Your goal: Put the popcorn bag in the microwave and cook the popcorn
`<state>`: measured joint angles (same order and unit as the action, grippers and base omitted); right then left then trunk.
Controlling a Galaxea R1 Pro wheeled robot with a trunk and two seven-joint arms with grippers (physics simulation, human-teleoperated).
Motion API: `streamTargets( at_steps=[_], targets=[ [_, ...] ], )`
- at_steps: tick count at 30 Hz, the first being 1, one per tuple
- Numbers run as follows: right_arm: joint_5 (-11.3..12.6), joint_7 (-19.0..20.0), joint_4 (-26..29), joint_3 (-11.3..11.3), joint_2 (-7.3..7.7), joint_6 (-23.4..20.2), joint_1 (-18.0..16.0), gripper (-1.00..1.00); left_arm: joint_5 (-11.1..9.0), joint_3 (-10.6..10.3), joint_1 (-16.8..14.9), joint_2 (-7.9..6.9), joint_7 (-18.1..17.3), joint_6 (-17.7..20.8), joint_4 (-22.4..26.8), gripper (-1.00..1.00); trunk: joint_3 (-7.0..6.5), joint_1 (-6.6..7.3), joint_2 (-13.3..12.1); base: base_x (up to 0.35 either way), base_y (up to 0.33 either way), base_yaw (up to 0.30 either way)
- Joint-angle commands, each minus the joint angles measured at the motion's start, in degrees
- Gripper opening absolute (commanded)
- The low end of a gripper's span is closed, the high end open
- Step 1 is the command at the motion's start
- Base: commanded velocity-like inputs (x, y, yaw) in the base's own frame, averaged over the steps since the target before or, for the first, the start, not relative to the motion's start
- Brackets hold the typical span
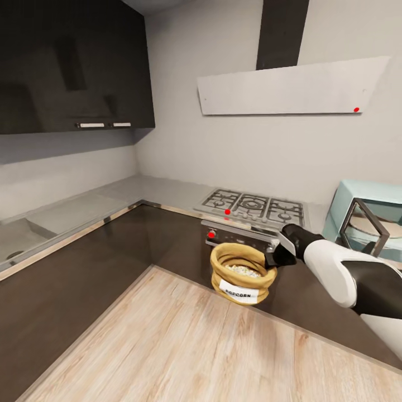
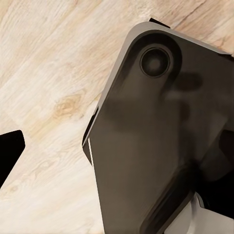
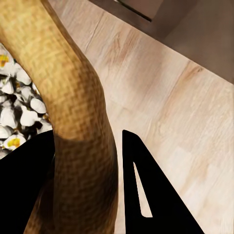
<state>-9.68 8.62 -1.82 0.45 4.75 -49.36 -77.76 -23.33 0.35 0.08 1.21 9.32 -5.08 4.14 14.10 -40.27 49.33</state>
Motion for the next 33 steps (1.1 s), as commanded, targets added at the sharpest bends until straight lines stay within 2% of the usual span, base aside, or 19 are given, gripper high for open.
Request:
streamTargets(
  at_steps=[1, 6, 24, 33],
  targets=[
    [-0.6, 0.6, -0.1, -0.1, 0.09, 0.1, 0.0, -1.00, -0.2, 0.0, 0.0, 0.02, 0.2, -0.1, 0.1, 1.00, 0.07, -0.01, 0.1, 0.000, 0.000, 0.000],
    [-0.6, 0.6, 0.0, -0.1, 0.13, 0.2, 0.1, -1.00, -0.2, 0.0, 0.0, 0.02, 0.2, -0.1, 0.1, 1.00, 0.07, -0.01, 0.1, 0.000, 0.000, -0.037],
    [-0.6, 0.2, 0.0, 0.0, 0.15, 0.1, 0.1, -1.00, -0.1, -0.3, 0.0, 0.02, 0.1, -0.1, 0.1, 1.00, 0.07, -0.01, 0.1, -0.006, 0.000, -0.216],
    [-0.7, 0.1, 0.0, 0.0, 0.09, 0.2, 0.1, -1.00, 0.0, 0.0, 0.0, 0.11, 0.2, -0.2, 0.1, 1.00, 0.07, -0.01, 0.1, -0.312, 0.000, -0.008]
  ],
)
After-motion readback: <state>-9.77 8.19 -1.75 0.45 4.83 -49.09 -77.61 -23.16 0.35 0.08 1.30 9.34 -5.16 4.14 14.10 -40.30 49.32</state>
